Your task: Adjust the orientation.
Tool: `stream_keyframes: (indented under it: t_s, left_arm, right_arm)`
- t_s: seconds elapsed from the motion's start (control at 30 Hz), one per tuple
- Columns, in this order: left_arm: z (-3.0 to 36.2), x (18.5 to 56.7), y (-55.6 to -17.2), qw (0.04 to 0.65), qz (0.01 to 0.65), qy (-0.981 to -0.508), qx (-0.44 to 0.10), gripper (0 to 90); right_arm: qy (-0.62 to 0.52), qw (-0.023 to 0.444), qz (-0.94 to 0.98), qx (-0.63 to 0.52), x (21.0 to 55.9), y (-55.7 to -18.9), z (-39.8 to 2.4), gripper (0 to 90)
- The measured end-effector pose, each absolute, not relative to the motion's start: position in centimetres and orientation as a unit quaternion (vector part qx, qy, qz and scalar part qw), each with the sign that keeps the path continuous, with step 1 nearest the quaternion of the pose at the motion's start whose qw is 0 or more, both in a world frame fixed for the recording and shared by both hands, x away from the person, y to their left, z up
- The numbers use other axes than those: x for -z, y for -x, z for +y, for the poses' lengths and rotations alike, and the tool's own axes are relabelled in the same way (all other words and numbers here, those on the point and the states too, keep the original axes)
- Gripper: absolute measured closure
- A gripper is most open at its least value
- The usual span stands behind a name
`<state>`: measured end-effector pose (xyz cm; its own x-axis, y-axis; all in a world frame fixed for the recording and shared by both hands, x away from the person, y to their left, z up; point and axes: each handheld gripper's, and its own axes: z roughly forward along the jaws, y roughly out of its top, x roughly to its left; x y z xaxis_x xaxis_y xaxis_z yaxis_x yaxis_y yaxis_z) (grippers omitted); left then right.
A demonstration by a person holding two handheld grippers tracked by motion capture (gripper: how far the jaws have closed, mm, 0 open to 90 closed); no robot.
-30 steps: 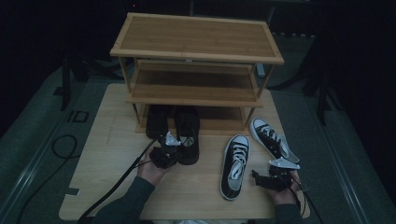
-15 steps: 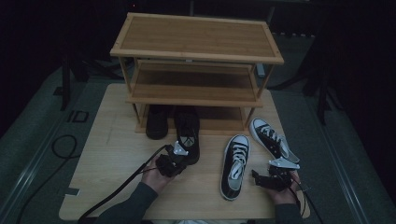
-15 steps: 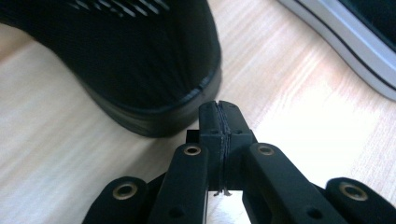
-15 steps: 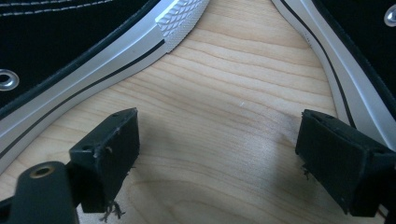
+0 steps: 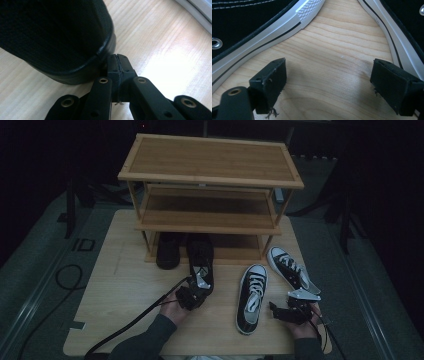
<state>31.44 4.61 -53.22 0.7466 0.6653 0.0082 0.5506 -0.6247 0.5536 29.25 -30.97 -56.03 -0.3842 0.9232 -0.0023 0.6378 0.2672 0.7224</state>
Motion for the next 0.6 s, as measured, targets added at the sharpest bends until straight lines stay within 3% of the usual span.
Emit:
stream_keyframes:
  t_s: [0.6]
  left_arm:
    - [4.3, 52.7, -33.4, 0.273, 0.347, -0.889, -0.123, 90.0]
  right_arm:
    - [-0.51, 0.218, 0.766, -0.326, 56.0, -29.3, -30.9, 13.4]
